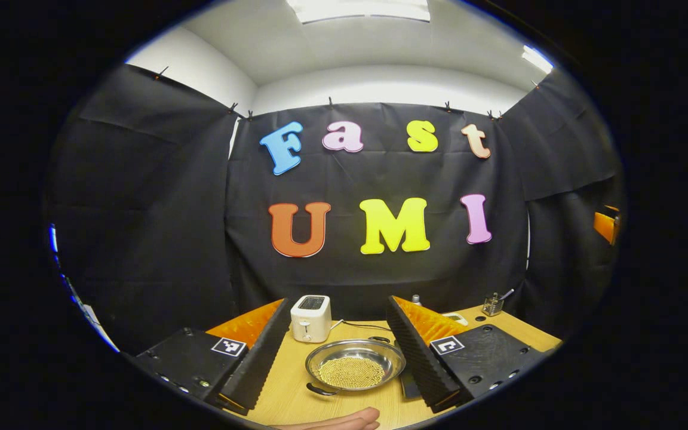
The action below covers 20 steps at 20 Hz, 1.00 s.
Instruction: First push the handle of the pot to place it horizontally, then grasp the pot with both hands and set it on the induction cooktop.
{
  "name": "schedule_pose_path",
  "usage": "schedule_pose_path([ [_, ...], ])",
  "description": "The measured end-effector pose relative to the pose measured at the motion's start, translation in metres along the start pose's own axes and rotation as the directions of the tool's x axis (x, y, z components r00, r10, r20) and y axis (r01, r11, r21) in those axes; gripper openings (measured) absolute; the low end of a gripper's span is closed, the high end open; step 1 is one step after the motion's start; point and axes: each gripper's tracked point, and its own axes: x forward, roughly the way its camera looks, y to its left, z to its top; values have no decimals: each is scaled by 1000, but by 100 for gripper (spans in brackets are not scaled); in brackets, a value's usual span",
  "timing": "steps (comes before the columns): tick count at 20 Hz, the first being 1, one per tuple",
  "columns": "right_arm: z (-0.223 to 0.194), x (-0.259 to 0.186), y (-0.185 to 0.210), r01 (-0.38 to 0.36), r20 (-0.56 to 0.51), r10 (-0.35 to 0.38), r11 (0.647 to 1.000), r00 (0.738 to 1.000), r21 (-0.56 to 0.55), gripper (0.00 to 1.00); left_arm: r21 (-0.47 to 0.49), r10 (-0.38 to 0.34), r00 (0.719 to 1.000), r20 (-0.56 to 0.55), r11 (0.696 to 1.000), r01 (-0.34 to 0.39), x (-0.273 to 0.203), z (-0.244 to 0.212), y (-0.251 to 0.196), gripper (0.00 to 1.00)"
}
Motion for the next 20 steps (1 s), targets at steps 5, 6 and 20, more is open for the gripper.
schedule_pose_path([
  [5,-7,-3,11,-30,-16,30,1000,999,-9,98,39,20,999,-31,999,-19,7,-27,-4,96],
  [6,-9,-1,11,-34,-16,34,999,999,-9,98,50,34,999,-41,998,-32,9,-37,-4,96],
  [20,-40,11,7,-68,-61,69,997,996,26,98,-47,-65,946,-317,998,52,43,-176,-16,0],
])
